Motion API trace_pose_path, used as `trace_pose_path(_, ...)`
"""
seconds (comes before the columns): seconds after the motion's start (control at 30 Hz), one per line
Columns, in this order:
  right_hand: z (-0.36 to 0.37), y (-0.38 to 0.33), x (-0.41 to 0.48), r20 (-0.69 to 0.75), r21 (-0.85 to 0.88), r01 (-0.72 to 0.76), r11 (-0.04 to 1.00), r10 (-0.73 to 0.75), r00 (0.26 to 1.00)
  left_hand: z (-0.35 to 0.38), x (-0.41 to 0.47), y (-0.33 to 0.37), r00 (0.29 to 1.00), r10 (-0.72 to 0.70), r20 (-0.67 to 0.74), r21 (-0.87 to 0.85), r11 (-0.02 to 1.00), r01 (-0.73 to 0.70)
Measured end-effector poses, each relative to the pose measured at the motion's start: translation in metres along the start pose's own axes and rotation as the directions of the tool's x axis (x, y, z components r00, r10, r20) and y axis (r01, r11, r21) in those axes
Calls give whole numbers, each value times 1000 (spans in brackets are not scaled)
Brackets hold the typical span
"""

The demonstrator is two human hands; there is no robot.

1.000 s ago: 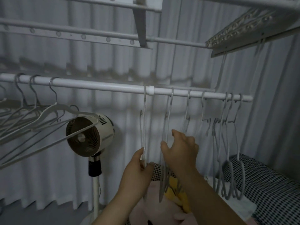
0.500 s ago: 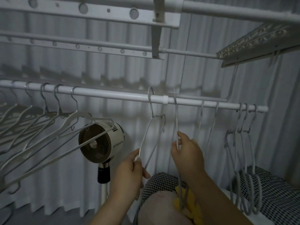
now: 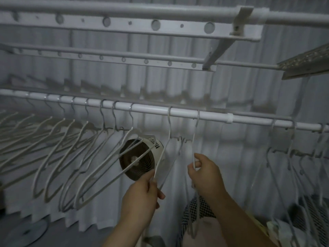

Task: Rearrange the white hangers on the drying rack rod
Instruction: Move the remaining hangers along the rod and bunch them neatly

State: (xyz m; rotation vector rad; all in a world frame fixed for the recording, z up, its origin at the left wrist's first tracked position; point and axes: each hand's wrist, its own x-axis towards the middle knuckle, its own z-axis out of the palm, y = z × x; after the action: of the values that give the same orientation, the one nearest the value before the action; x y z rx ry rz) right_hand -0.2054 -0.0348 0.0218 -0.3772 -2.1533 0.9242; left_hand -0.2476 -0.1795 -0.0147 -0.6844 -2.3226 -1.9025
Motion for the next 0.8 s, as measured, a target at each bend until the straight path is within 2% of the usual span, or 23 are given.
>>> trace_pose_path(0.13, 31, -19, 3, 30, 79, -21, 997, 18, 999, -27, 9, -9, 1000, 8, -17, 75, 997, -7)
trace_pose_path(0.3, 63, -35, 3, 19, 75, 14, 997, -16, 1000, -51, 19, -19, 999, 32, -26, 139, 990, -28)
trace_pose_path(0.57, 84, -46, 3, 21, 83, 5, 997, -7, 1000, -68, 29, -28, 999, 16, -45, 132, 991, -10)
trace_pose_path(0.73, 91, -50, 1, 15, 77, -1, 997, -1, 1000, -76, 31, -31, 999, 24, -25, 178, 984, -19)
trace_pose_path(0.8, 91, -50, 0, 4, 82, 0, 997, 0, 1000, -79, 30, -31, 999, 42, -7, 252, 967, -39)
